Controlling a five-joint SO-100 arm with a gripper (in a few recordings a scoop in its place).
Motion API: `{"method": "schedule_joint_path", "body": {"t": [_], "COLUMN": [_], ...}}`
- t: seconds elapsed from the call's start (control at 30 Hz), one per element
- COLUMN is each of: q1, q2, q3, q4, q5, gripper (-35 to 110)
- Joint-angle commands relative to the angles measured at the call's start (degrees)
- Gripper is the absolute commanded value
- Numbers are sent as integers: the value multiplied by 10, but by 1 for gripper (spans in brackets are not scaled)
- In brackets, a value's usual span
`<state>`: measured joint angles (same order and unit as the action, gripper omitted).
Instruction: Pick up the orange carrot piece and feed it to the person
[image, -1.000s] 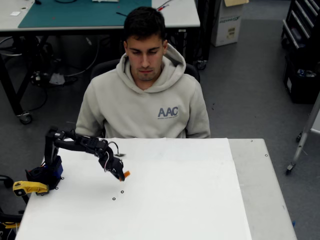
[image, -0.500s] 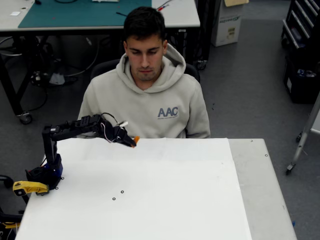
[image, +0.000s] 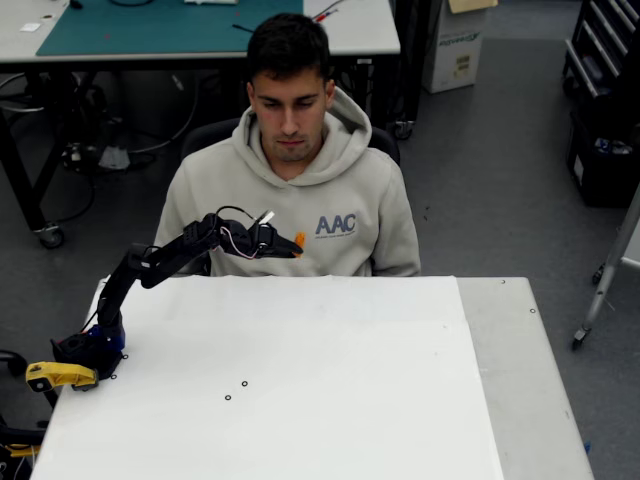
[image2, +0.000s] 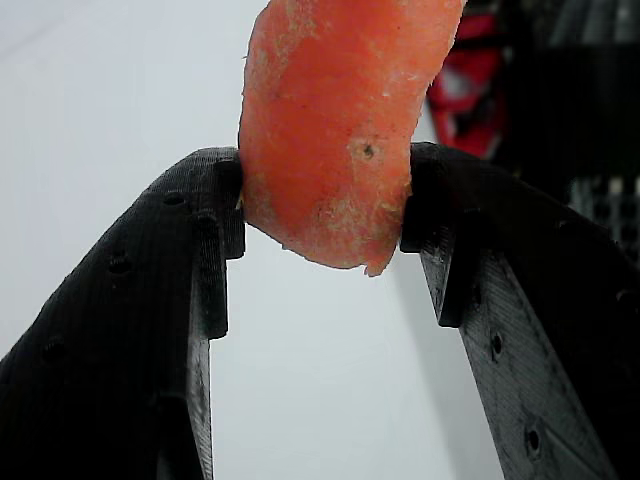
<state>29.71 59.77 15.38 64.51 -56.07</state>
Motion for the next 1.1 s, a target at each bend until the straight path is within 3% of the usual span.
{"method": "schedule_joint_path", "body": {"t": [0.0,0.37,0.6,0.93,1.07], "q1": [-12,-66,-105,-155,-170], "q2": [-14,-105,-137,-143,-172], "q3": [-146,-330,-342,-341,-341], "q4": [0,0,-5,-231,-303], "q5": [-4,-4,-5,-7,-71], "gripper": [-3,-3,-3,-3,-3]}}
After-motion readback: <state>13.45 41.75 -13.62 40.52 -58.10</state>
